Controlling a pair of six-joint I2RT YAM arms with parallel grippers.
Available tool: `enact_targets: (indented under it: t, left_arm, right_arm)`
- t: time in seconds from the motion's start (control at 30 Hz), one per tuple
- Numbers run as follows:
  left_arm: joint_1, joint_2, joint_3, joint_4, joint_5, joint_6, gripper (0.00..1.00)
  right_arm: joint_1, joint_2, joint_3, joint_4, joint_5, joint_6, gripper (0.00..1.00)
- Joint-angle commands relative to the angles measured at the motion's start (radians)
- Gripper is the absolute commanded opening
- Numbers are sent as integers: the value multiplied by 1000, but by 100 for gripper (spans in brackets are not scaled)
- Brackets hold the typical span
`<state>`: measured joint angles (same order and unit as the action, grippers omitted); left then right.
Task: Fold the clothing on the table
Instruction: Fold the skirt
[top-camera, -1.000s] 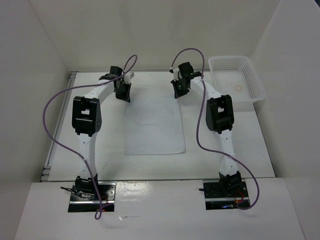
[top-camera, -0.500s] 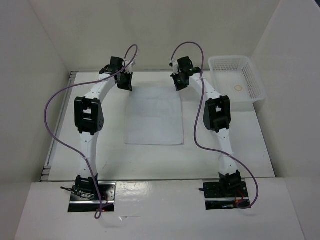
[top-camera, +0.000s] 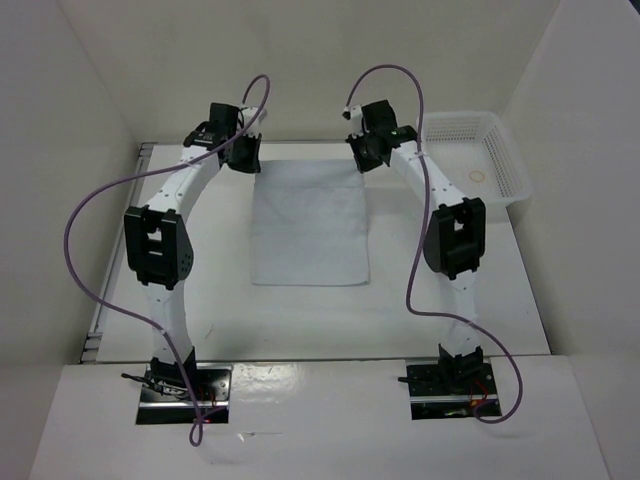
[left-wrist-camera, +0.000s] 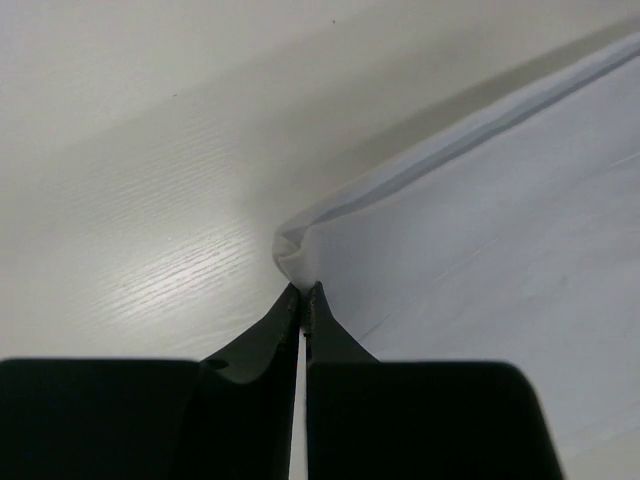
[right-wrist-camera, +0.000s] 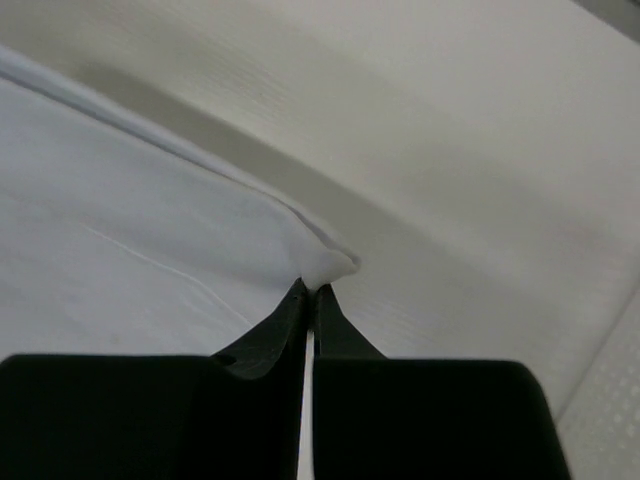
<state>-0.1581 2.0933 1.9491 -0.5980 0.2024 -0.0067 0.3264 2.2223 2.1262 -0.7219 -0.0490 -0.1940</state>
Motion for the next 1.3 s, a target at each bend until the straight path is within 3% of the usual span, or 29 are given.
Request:
enact_targets:
  t: [0.0,0.17,0.43,0.7,1.1,1.17,1.2,1.27]
  left_arm:
    - [6,-110,-32,21,-37,8,0]
    - [6,-194,-102,10,-47,31,0]
    - [-12,-364,-384,30,-69,85,0]
    - [-12,-490,-544,21,-81,106,0]
    - [-21,-544,-684,12,-103,140,4]
    - [-21,-571,-711,1,-103,149,9]
    - [-21,-572,-711,1,-103,158,25]
    - [-21,-601,-731,-26,-78,171,32]
  right_arm:
    - [26,-154,-118,50,58,-39,0]
    - [37,-314,-281,85,78,-77,0]
    - [46,-486,-544,107,87,-116,0]
    - [56,-547,-638,66,48,-136,0]
    - [135,-581,-715,-115,-58,-237,2]
    - [164,-581,-744,-138,-71,-249,18]
    - [165,-572,-744,-157,-71,-260,31]
    - [175,-572,-767,-168,-71,-274,47]
